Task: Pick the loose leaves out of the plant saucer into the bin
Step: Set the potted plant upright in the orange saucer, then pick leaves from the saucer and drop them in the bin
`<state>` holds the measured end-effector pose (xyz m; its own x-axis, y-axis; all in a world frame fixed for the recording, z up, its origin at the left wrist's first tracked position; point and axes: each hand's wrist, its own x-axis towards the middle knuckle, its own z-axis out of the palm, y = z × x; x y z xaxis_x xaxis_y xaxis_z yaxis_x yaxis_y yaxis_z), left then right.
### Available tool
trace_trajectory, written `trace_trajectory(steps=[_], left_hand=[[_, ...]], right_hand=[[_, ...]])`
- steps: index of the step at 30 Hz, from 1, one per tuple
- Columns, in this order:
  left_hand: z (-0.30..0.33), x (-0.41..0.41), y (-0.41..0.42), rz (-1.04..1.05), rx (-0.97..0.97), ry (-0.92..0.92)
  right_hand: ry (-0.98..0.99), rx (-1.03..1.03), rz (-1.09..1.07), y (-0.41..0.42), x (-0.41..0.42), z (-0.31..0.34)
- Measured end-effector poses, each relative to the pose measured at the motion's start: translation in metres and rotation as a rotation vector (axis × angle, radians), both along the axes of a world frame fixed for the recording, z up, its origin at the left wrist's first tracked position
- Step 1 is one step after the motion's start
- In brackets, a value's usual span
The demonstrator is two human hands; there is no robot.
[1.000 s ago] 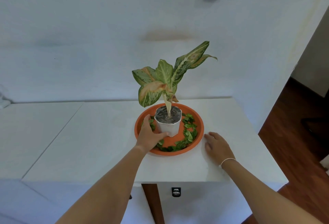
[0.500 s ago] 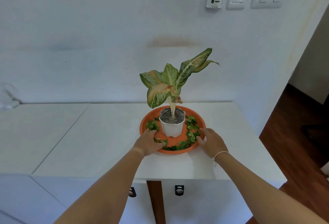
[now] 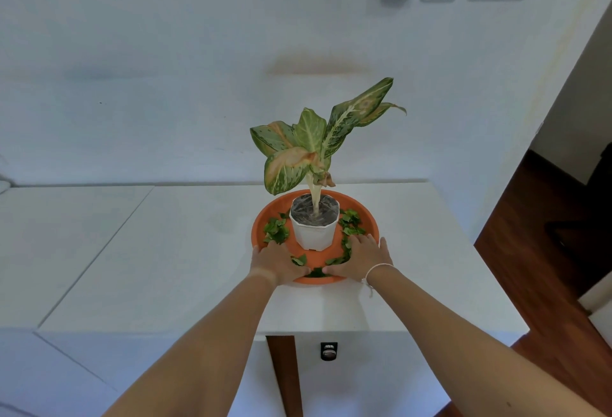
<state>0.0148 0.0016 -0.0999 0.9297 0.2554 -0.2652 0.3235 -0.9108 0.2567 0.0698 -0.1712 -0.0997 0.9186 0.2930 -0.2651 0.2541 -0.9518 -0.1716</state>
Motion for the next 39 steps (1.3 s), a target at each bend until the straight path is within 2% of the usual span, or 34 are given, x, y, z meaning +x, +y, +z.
trace_trajectory(steps=[7, 15, 22, 30, 36, 39], left_hand=[[-0.004, 0.007, -0.009, 0.057, 0.071, -0.019], [-0.011, 0.007, -0.005, 0.096, -0.06, -0.106], [-0.02, 0.004, -0.008, 0.026, -0.114, -0.181], [-0.018, 0.001, -0.01, 0.006, -0.191, -0.268], [-0.017, 0.008, -0.008, -0.018, -0.115, -0.135], [-0.018, 0.008, -0.007, -0.014, -0.115, -0.151]], right_hand=[[0.016, -0.016, -0.028, 0.009, 0.009, -0.002], [-0.034, -0.004, -0.028, 0.018, 0.006, -0.004], [-0.038, 0.121, -0.035, 0.024, -0.006, 0.0], [0.02, 0.089, 0.048, 0.022, -0.007, 0.003], [0.1, 0.061, 0.119, 0.019, -0.005, 0.012], [0.147, 0.053, 0.121, 0.019, -0.006, 0.015]])
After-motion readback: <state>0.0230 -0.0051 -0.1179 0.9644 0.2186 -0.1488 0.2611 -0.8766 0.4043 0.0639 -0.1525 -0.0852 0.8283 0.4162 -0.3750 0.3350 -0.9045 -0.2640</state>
